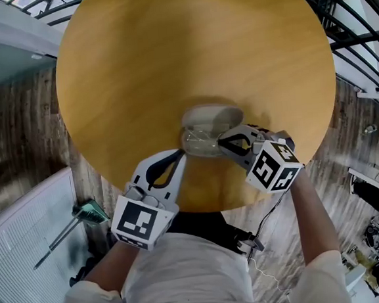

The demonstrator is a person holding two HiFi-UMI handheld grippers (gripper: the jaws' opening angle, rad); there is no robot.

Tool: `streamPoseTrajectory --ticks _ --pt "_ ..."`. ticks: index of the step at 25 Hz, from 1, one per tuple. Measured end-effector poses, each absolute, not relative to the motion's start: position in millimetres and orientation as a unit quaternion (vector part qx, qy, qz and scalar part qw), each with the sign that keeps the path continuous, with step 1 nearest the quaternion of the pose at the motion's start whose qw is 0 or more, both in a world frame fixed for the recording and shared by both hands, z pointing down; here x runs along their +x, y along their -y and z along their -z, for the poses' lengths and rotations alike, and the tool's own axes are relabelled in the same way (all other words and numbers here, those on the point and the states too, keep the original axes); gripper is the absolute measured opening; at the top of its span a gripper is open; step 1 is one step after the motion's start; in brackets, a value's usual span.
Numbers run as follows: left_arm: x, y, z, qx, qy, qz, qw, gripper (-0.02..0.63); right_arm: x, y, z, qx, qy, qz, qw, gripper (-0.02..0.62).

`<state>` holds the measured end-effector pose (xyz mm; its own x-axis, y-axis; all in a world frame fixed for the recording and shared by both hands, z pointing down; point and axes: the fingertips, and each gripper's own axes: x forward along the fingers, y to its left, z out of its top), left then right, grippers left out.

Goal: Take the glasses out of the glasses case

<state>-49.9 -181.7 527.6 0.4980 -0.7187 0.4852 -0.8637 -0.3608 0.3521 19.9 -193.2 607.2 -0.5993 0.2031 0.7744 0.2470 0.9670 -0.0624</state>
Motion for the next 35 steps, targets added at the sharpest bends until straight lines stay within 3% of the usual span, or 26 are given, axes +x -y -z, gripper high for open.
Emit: streamPoseTrajectory --ticks 19,35 --pt "-41.8 142.8 -455.0 0.841 0.474 -0.12 0.231 0.025 37.0 165.0 -494.9 -0.017 0.926 0.037 0.374 0.032" --pt "-13.3 100.1 -399.8 0.864 0.46 -0.111 0.171 0.025 58.9 115.7 -404.8 0.116 0.961 -0.027 0.248 0.032"
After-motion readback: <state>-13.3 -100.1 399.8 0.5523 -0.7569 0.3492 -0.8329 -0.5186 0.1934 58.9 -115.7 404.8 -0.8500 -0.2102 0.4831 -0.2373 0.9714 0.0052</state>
